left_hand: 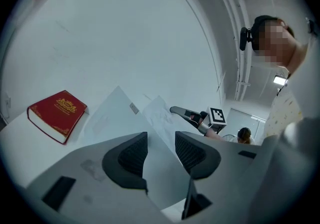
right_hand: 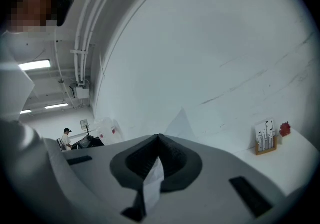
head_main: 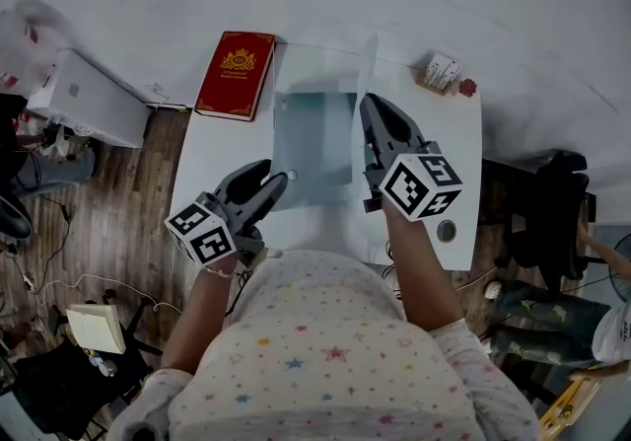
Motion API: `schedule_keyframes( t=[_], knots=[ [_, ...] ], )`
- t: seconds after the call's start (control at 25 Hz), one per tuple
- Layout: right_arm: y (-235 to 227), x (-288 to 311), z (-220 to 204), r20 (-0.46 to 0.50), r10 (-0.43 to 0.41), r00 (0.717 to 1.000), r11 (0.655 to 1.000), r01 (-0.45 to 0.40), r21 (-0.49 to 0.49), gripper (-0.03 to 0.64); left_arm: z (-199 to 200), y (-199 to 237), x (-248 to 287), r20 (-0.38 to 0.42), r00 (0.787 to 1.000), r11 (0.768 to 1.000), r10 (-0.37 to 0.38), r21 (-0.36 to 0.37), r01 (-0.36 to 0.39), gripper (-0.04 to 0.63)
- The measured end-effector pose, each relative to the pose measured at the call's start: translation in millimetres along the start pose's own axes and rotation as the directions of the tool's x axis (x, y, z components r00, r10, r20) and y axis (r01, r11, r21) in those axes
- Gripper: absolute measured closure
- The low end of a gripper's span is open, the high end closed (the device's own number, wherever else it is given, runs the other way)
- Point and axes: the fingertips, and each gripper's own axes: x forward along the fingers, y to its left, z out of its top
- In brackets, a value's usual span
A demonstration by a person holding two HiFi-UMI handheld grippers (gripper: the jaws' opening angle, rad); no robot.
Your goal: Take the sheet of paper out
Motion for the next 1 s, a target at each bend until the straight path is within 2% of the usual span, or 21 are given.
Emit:
schedule_keyframes(
  t=[0.2,0.4,0.52,0.72,1.0],
  knots=[
    [-10.0,-10.6,0.9,-0.005,-0.034,0.999,0.999,0.034,-0.013,0.616,-1.1,-12.3,19.2,-0.019,0.999,0.999,-0.039,0.014,0.039,0.417],
    [-22.3,-19.7,3.5,0.001,-0.062,0.998,0.998,0.062,-0.014,0.616,-4.2,-24.4,36.2,-0.060,0.996,0.996,-0.064,0.059,0.067,0.379],
    [-28.9,-23.9,5.0,0.003,-0.079,0.997,0.997,0.079,-0.016,0.615,-7.5,-34.4,44.7,-0.098,0.990,0.989,-0.101,0.099,0.110,0.354],
    [-38.6,-27.0,6.7,0.010,-0.103,0.995,0.995,0.104,-0.012,0.615,-14.2,-47.2,59.5,-0.151,0.973,0.974,-0.177,0.113,0.195,0.355],
    [-51.8,-33.1,8.8,0.022,-0.137,0.990,0.991,0.137,-0.008,0.615,-14.3,-43.7,72.1,-0.158,0.969,0.971,-0.191,0.114,0.210,0.356]
  ],
)
